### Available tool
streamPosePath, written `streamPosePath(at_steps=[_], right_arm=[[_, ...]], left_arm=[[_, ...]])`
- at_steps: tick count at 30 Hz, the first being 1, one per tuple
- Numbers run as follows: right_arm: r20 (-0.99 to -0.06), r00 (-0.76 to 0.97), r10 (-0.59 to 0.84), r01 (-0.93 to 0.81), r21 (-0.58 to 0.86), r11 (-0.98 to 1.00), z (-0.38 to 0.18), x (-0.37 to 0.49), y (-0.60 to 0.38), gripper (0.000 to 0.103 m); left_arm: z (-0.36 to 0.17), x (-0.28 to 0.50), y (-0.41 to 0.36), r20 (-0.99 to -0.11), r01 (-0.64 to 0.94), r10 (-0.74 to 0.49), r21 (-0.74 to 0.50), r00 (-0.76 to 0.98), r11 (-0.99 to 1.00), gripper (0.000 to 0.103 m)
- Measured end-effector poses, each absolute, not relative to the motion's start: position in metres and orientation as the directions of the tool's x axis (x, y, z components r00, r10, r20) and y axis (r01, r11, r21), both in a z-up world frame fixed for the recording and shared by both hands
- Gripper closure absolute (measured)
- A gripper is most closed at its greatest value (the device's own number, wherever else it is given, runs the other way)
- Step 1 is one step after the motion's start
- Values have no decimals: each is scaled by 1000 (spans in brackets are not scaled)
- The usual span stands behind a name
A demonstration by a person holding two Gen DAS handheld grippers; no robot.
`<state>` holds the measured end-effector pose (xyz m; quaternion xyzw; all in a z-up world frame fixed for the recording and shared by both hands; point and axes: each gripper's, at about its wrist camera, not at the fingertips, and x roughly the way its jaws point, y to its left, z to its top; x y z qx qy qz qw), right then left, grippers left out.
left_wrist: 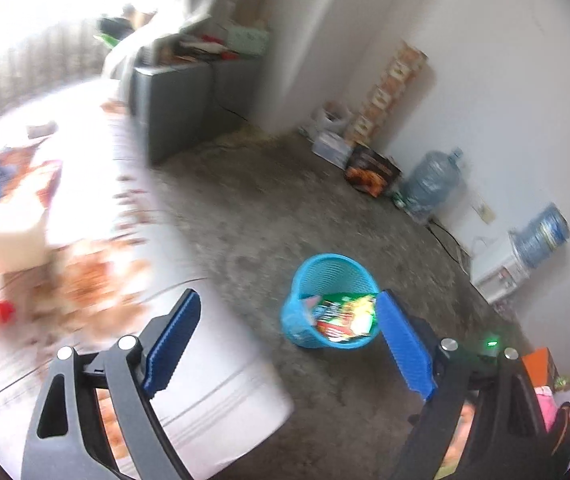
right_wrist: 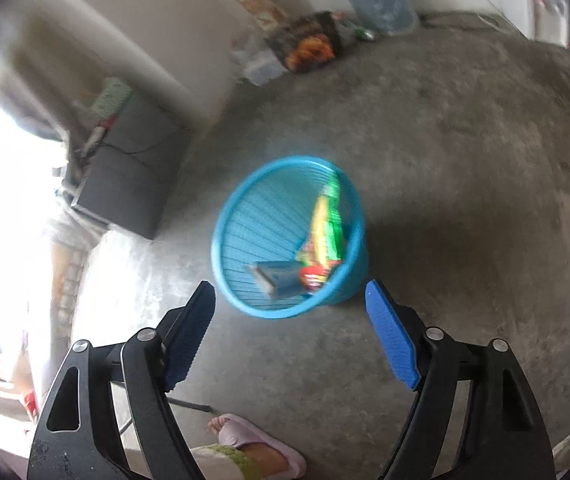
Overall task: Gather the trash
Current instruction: 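Swing both tools back toward the table, then grasp the white paper cup with the right tool while the left tool grasps the white tissue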
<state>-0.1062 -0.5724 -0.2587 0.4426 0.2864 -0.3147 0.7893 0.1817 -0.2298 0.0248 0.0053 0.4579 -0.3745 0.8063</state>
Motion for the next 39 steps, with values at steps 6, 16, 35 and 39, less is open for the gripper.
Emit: streamPosePath(at_steps=[6, 16, 35, 39], right_arm=[[-670, 716, -199, 635, 505, 584, -208, -66, -537, 25], [-593, 805, 17, 291, 421, 859, -132, 36, -433, 25], [-709, 620, 335, -436, 43, 899, -86, 257, -203, 21], [-757, 579, 303, -502, -38, 864, -102, 285, -183, 21]], left_arm=[[25, 171, -135, -724, 510, -545, -307, 422, 803, 14], [22, 166, 1, -657, 325, -452, -316, 603, 892, 14], [9, 330, 73, -794, 196, -412, -362, 447, 911, 26], [-8, 362, 55, -851, 211, -373, -314, 369, 926, 27]])
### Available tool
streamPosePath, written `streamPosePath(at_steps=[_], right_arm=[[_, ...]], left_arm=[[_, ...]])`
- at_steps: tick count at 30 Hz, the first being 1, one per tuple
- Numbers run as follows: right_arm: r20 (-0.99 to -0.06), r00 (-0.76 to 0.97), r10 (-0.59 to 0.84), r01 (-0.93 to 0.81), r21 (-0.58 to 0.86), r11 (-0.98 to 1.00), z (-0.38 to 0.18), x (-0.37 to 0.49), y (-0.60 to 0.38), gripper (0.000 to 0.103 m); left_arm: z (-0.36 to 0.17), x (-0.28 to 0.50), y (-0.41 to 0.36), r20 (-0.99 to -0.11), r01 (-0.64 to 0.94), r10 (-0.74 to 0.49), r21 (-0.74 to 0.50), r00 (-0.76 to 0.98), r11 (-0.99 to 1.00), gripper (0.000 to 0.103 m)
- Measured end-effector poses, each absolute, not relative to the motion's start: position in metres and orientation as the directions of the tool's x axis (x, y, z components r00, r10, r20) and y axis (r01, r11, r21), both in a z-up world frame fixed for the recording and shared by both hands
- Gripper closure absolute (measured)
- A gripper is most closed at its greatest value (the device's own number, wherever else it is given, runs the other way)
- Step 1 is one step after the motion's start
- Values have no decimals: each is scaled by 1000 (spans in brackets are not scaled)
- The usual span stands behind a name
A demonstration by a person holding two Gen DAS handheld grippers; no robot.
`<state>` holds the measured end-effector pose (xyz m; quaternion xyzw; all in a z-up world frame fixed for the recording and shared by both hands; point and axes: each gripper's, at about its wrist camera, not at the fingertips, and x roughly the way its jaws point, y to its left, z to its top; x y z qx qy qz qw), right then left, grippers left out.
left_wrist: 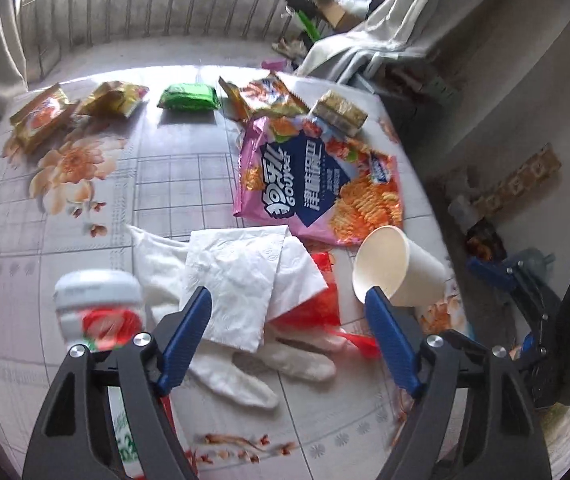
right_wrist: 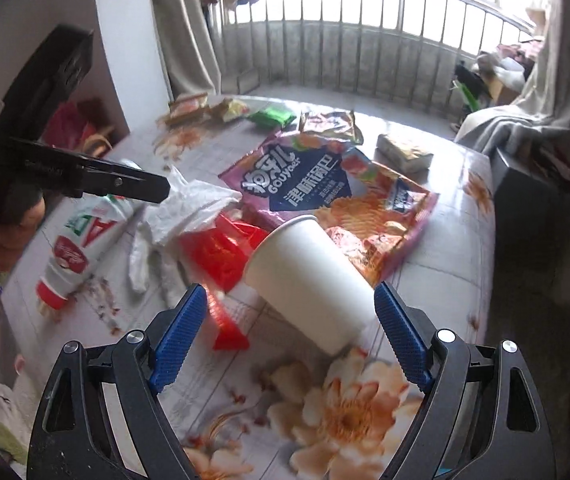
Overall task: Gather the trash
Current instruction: 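Grasp the white paper cup with the right tool while the left tool grasps the white tissue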
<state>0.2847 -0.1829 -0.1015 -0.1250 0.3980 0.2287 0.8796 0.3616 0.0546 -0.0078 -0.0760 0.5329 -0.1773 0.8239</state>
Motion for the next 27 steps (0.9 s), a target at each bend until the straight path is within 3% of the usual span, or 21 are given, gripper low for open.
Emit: streamPosePath(at_steps=[8, 14, 17, 18, 27], right_arm=[[-818, 505, 277, -553, -59, 831, -124, 320, -168, 22], [-826, 488, 283, -559, -46, 828, -127, 320, -167, 24], [-825, 485, 290, -560, -38, 828, -126, 318, -167, 27], [-825, 485, 290, -561, -38, 827, -126, 317, -167, 34], [-829, 490, 270, -548, -52, 835, -125, 309, -167, 40]], left_arm=[[-47, 396, 30, -930, 233, -249, -188, 269, 954, 46], [-52, 402, 29, -928, 220, -253, -196, 274, 956, 53], [-49, 399, 29, -922, 221, -264, -206, 282, 953, 61], [-47, 397, 30, -921, 221, -268, -209, 283, 953, 65], [-42, 392, 37, -912, 208, -291, -238, 288, 949, 94]])
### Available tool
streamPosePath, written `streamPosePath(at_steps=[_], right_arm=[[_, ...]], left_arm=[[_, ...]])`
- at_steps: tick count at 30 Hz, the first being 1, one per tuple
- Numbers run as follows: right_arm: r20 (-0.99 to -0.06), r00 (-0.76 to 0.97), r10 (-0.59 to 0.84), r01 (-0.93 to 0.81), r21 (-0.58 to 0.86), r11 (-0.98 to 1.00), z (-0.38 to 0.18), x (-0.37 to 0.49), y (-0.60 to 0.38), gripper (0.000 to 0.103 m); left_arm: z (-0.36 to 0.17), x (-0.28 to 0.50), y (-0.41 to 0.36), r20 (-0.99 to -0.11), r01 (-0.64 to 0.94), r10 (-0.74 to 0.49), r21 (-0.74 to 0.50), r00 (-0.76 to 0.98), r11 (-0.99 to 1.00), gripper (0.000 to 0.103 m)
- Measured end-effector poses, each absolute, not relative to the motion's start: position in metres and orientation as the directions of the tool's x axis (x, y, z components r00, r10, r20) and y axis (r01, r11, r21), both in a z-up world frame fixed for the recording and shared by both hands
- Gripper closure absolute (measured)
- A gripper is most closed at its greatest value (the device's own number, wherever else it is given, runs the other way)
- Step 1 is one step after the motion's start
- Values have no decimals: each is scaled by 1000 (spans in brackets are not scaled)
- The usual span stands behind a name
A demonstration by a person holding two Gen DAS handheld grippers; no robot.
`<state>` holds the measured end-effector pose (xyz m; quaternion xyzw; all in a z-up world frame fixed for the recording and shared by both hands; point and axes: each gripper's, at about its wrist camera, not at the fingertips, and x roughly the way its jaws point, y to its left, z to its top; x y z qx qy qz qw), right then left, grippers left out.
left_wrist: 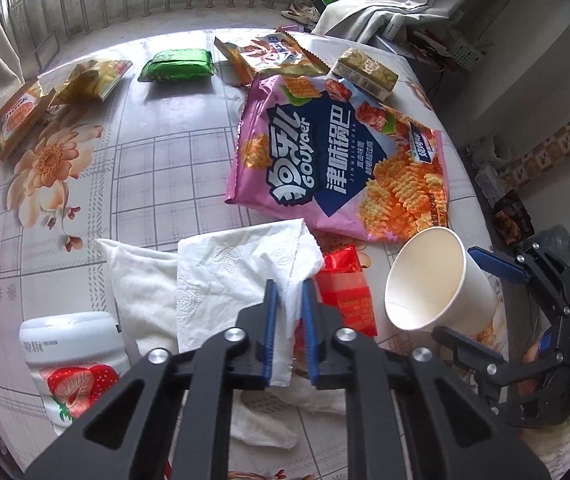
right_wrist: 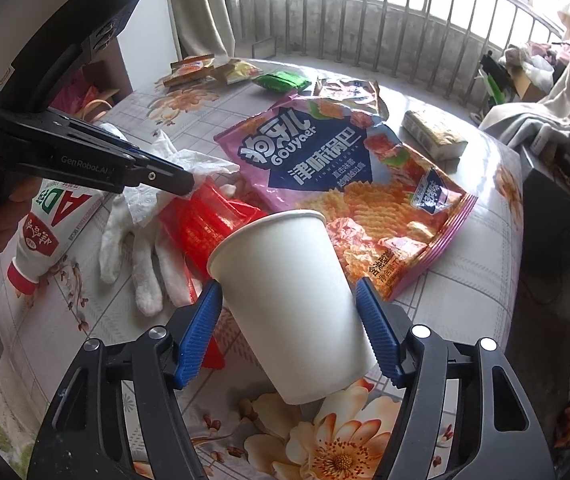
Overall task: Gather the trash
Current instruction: 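Grasp the white paper cup with the right tool while the left tool grasps the white tissue, then carry the paper cup and tissue over the blue wastebasket with both tools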
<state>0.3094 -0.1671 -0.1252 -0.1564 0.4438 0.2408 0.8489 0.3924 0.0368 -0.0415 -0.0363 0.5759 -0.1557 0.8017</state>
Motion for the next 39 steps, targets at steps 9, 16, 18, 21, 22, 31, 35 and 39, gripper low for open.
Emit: streamPosePath(at_steps=[9, 16, 18, 21, 22, 31, 35, 39], right_arm=[[-823, 503, 263, -505, -33, 862, -121, 305, -173, 47], [-813, 514, 273, -476, -5, 880, -110, 300, -180, 48], [-809, 517, 280, -467, 8, 884, -106, 298, -183, 48], [-797, 528, 293, -452, 28, 892, -100, 292, -187, 48], [-792, 533, 298, -447, 35, 894, -97, 290, -189, 48], [-738, 583, 341, -404, 101, 909, -65, 262, -212, 49], [-706, 617, 348, -372, 127, 919, -49, 240, -230, 49], [-671, 659, 338, -328, 148, 933, -33, 208, -255, 49]], left_arm=[[-23, 380, 45, -888, 219, -318, -256, 332, 942, 101], [3, 365, 48, -855, 247, -339, -258, 391, 934, 102], [9, 362, 49, -847, 253, -350, -264, 401, 931, 102], [18, 355, 51, -832, 261, -366, -276, 416, 925, 102], [22, 353, 51, -828, 263, -372, -281, 421, 923, 102], [53, 325, 42, -783, 308, -441, -330, 439, 892, 102], [69, 307, 27, -757, 347, -485, -355, 437, 868, 102], [81, 289, 7, -746, 393, -517, -364, 419, 845, 102]])
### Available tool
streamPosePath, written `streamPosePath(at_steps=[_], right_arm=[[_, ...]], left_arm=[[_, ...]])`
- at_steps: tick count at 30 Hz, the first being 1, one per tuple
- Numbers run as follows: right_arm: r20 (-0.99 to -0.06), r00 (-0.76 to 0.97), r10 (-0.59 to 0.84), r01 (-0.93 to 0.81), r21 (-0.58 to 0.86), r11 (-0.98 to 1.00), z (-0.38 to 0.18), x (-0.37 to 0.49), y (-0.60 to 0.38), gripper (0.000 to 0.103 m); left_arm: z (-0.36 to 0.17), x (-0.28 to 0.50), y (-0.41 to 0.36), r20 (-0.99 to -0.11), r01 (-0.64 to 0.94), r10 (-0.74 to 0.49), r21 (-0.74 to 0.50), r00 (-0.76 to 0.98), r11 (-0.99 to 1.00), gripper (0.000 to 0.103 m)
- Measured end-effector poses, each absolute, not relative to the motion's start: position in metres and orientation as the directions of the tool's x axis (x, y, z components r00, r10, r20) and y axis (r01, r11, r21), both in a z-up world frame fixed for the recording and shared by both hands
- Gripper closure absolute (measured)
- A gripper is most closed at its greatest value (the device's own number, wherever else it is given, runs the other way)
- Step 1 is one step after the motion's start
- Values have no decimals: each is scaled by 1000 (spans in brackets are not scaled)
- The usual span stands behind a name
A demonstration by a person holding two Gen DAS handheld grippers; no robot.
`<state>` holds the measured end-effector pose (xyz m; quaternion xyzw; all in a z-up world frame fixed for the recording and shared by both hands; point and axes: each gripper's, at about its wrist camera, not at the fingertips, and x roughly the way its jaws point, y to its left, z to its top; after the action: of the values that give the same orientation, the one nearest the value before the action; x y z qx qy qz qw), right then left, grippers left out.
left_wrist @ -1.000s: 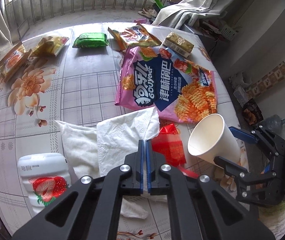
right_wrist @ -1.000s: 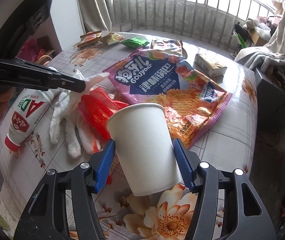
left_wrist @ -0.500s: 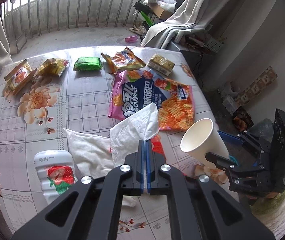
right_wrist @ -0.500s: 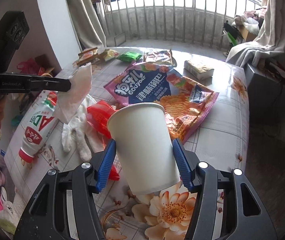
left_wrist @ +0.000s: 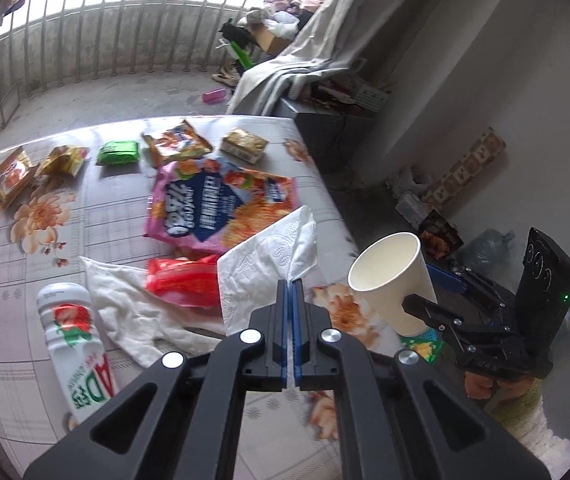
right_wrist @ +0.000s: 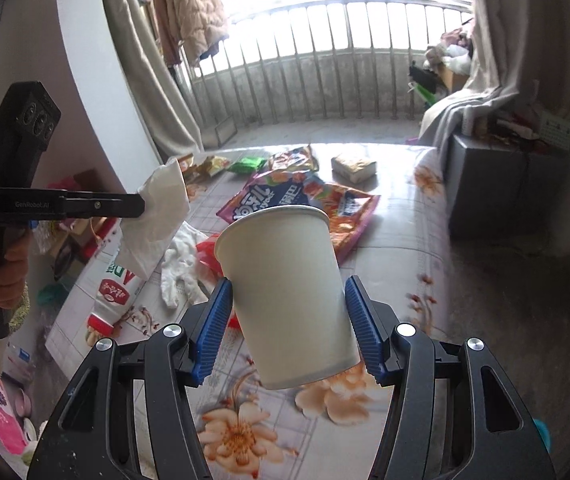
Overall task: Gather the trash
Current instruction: 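Carry the paper cup and tissue over the blue wastebasket with both tools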
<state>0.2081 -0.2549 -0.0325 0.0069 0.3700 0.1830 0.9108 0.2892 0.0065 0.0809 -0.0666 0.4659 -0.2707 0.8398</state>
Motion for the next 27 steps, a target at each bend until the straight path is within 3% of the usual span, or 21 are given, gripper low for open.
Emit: streamPosePath(at_steps=[6, 14, 22, 27], right_arm=[[-626, 729, 275, -197, 192, 961, -13, 149, -312, 49], [-608, 790, 79, 91, 244, 966, -12, 57, -414, 49], [-659, 750, -57, 401, 384, 832, -65, -14, -519, 49], [-698, 714, -45, 536, 505, 676, -119, -29, -571, 49]], left_arm=[[94, 259, -52, -723, 501, -592, -388, 356, 774, 102], [91, 221, -182, -722, 670, -671, -413, 172, 617, 102], [59, 180, -324, -768, 786, -641, -389, 12, 481, 102], [12, 167, -406, -811, 809, -582, -382, -62, 447, 101]])
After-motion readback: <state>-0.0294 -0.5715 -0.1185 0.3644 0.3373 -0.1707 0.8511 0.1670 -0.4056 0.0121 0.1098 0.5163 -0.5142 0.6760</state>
